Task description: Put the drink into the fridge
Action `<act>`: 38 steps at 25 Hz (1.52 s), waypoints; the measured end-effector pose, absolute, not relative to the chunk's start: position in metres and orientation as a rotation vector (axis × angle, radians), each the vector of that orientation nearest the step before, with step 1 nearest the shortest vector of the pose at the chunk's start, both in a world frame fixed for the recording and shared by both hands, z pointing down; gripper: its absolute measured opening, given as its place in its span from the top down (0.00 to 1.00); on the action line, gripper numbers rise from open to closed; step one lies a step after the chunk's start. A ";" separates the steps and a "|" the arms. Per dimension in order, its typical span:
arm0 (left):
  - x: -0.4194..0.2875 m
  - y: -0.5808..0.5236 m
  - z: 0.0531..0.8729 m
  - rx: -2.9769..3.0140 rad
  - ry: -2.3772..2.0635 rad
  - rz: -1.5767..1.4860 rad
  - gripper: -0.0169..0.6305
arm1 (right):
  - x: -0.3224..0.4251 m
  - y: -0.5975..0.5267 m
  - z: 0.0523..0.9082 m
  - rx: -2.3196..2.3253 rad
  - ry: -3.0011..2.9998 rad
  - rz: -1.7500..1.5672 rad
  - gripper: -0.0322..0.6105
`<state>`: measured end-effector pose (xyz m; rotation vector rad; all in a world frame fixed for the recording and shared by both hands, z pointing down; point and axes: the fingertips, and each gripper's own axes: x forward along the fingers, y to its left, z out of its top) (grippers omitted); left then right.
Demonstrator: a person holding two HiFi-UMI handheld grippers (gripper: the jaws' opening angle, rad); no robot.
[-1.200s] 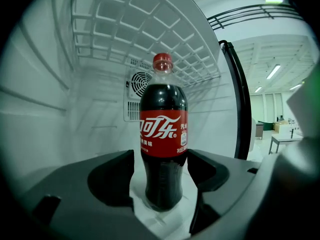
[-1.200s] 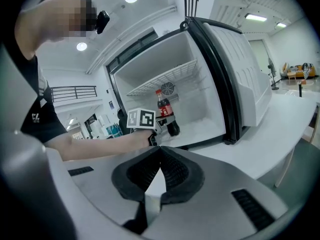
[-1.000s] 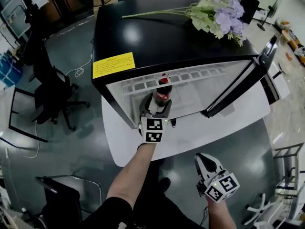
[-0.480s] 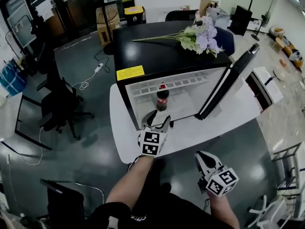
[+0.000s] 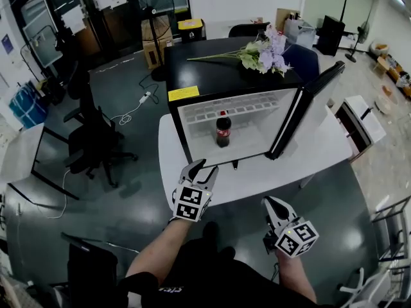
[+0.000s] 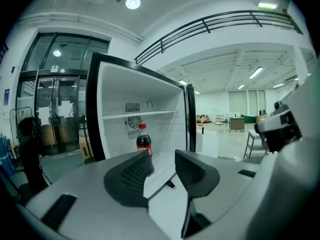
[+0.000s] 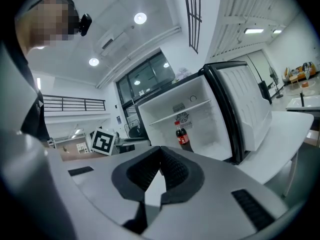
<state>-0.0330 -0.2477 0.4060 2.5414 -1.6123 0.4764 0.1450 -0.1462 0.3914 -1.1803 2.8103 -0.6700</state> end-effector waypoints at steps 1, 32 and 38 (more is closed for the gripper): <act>-0.035 -0.240 0.403 2.550 -1.607 0.489 0.71 | 0.140 -0.144 0.389 -1.170 2.809 -0.664 0.93; -0.079 -0.199 0.347 2.437 -1.741 0.322 0.90 | 0.096 -0.175 0.322 -1.056 2.949 -0.267 0.93; -0.049 -0.215 0.343 2.376 -1.831 0.323 0.91 | 0.129 -0.196 0.326 -0.961 3.002 -0.263 0.93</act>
